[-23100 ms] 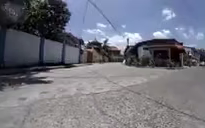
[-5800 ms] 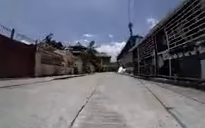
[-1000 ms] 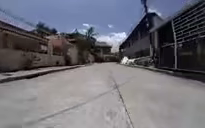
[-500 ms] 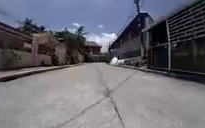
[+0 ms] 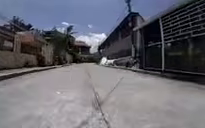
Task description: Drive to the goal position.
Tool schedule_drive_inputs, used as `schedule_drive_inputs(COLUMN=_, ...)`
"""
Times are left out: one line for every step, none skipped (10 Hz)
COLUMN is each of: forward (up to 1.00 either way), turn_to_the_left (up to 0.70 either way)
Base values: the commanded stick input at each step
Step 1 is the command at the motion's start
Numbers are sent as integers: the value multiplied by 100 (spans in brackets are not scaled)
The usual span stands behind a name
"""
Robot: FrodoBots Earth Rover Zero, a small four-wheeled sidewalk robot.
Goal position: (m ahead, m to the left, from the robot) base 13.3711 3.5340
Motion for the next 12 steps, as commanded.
schedule_drive_inputs(forward=100, turn_to_the_left=13)
schedule_drive_inputs(forward=100, turn_to_the_left=13)
schedule_drive_inputs(forward=100, turn_to_the_left=-2)
schedule_drive_inputs(forward=100, turn_to_the_left=-25)
schedule_drive_inputs(forward=100, turn_to_the_left=-27)
schedule_drive_inputs(forward=100, turn_to_the_left=-27)
schedule_drive_inputs(forward=100, turn_to_the_left=-27)
schedule_drive_inputs(forward=100, turn_to_the_left=-27)
schedule_drive_inputs(forward=100, turn_to_the_left=-27)
schedule_drive_inputs(forward=100, turn_to_the_left=-27)
schedule_drive_inputs(forward=100, turn_to_the_left=-27)
schedule_drive_inputs(forward=100, turn_to_the_left=-27)
